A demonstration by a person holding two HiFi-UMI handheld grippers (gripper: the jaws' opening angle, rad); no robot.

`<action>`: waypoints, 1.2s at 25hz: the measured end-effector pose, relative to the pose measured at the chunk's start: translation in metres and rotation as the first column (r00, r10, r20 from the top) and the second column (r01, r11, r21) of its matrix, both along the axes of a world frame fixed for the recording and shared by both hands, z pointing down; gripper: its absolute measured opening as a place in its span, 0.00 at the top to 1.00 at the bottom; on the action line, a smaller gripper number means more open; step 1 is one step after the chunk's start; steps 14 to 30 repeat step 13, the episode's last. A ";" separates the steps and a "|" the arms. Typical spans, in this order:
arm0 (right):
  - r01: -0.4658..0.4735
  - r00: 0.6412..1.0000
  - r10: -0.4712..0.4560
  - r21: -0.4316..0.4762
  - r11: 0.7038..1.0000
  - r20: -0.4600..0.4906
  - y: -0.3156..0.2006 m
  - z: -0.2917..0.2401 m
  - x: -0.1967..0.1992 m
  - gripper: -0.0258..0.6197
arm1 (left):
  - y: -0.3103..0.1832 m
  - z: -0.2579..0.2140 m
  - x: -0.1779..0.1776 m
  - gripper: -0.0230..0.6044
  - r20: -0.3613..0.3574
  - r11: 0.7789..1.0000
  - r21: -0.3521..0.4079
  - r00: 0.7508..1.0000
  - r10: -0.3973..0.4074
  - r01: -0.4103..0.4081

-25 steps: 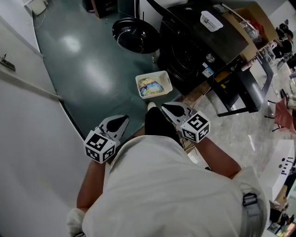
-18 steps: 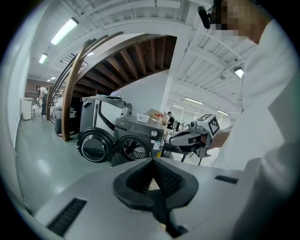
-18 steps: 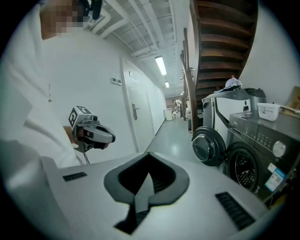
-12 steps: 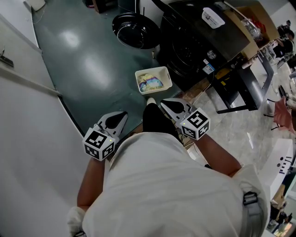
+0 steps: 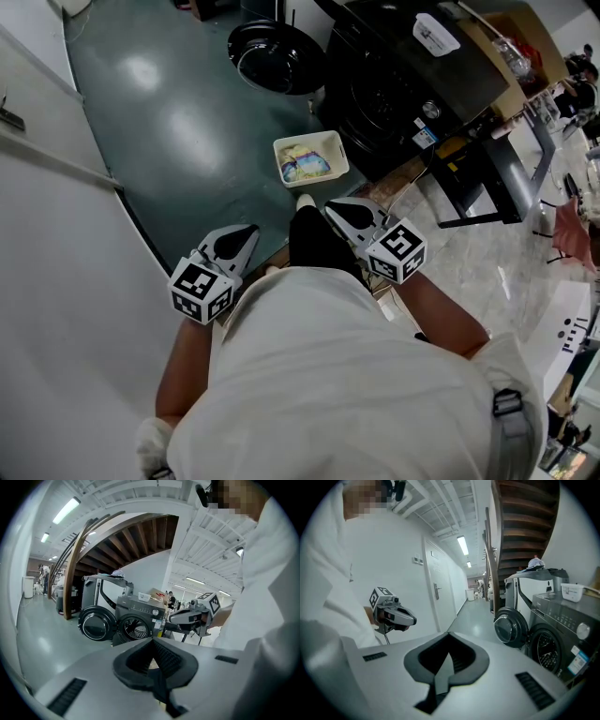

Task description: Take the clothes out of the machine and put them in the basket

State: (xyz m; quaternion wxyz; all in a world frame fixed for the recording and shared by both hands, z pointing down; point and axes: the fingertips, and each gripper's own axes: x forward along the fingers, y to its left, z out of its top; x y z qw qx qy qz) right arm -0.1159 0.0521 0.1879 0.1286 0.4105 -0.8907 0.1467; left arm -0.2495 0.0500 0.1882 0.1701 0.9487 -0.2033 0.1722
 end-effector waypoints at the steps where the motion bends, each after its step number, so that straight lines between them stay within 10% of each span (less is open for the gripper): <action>1: 0.001 1.000 -0.001 0.000 1.000 0.000 -0.001 0.000 0.000 0.95 | -0.001 0.000 0.000 0.97 -0.001 1.000 0.000 1.000 -0.001 0.001; 30: 0.011 1.000 -0.011 0.007 1.000 0.012 -0.023 0.000 0.001 0.95 | -0.010 0.010 -0.005 0.97 0.020 1.000 -0.021 1.000 -0.015 0.015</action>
